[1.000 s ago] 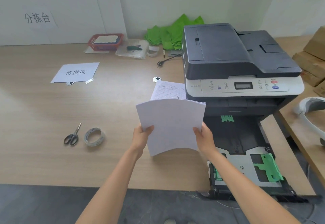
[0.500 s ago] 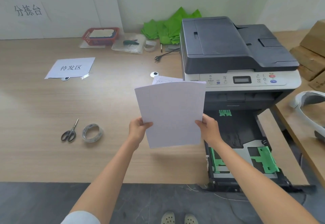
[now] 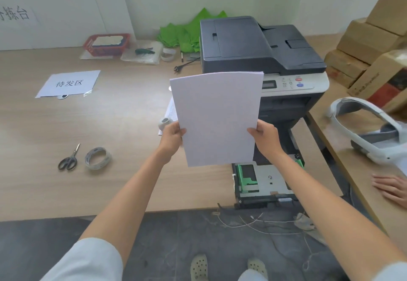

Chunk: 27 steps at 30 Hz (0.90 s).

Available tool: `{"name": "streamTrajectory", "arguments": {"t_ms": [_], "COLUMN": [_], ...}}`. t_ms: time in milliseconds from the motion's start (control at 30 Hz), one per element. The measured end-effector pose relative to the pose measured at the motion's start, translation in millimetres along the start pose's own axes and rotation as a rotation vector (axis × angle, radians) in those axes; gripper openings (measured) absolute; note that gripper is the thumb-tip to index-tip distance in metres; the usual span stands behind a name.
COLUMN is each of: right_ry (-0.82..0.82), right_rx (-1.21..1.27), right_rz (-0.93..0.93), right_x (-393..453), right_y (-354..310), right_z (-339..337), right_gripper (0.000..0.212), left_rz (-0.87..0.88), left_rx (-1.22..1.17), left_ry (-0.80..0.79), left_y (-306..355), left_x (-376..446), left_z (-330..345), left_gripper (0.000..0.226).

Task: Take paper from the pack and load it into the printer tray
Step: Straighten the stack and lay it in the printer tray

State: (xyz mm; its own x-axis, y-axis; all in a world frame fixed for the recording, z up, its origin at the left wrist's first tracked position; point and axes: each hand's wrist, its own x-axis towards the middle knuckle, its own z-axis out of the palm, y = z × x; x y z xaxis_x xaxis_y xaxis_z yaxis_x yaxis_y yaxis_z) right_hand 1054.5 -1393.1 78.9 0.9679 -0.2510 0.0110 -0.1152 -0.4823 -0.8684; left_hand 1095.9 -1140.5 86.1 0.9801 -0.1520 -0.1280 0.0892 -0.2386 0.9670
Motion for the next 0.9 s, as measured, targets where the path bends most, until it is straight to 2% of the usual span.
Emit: {"name": "streamTrajectory", "arguments": {"t_ms": [267,433,600,900], "right_ry": [-0.048,-0.104,-0.157,-0.283], "right_rx": [0.038,0.093,0.117,0.210], "right_rz": [0.035,0.054,0.031,0.232], "right_x": [0.7,4.9,5.2,-12.0], "right_y": [49.3,77.1,94.5,125.8], "right_z": [-87.4,-124.1,-146.7,-157.0], "right_gripper": [0.017,0.019,0.024,0.023], "left_rz": [-0.012,-0.064,-0.130,-0.318], "left_rx": [-0.034,-0.055,-0.069,-0.061], "left_ry": [0.004,0.103,0.162,0.111], "left_y": [13.9,18.1,18.1,4.7], "left_x": [-11.8,-16.1,-21.6,-33.0], "left_z": [89.8,139.6,161.6,183.5], "left_gripper": [0.033,0.030,0.027,0.029]}}
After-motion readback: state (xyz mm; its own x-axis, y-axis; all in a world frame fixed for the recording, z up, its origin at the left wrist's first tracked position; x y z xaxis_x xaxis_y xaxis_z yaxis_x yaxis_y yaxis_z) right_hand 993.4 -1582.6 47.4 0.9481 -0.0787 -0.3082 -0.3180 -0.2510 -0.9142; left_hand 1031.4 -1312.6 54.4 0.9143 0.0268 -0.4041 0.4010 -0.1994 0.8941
